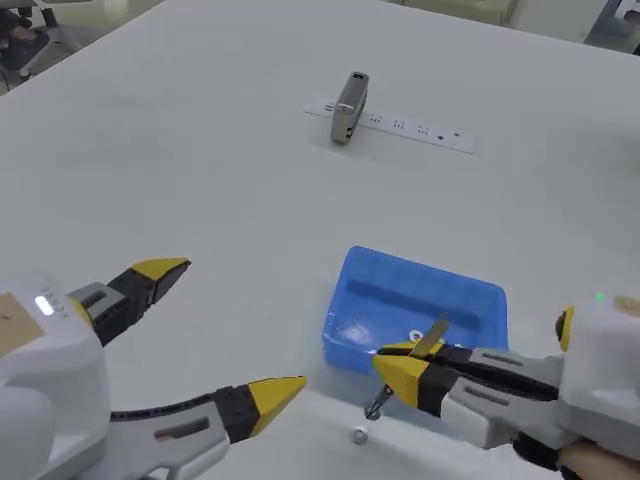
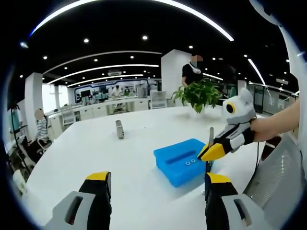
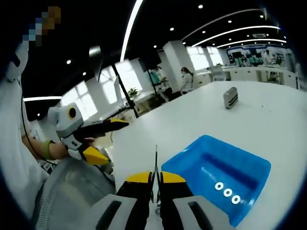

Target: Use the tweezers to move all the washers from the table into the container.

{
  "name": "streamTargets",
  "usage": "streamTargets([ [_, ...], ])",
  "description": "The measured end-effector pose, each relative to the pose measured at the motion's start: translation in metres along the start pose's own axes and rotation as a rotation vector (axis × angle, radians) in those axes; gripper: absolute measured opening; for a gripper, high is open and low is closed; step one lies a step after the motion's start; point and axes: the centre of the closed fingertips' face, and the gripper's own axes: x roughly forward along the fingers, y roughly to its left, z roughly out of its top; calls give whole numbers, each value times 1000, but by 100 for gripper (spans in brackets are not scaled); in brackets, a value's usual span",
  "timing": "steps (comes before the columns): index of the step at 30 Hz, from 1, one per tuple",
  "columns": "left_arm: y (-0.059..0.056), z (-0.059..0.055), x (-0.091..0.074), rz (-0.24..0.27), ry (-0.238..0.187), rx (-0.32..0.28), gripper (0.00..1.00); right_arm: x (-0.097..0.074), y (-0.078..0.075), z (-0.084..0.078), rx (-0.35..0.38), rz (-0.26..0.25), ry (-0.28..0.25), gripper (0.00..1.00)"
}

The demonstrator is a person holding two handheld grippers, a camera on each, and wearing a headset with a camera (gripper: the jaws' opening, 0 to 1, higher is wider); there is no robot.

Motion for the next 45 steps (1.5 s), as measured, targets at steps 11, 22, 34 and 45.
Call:
streamTargets([
  [11,0,0,0,-1,-1,2,81,-10,-15,35,126,-8,-159,3],
  [22,7,6,-4,38,-35,-24,82,-3,-39,53,177,-30,-243,3],
  [34,7,11,-5,37,-61,-42,82,8,-71,40,186,-124,-195,3],
  [45,4,10,-4,26,-56,-39,82,7,-86,34,174,-202,-179,3],
])
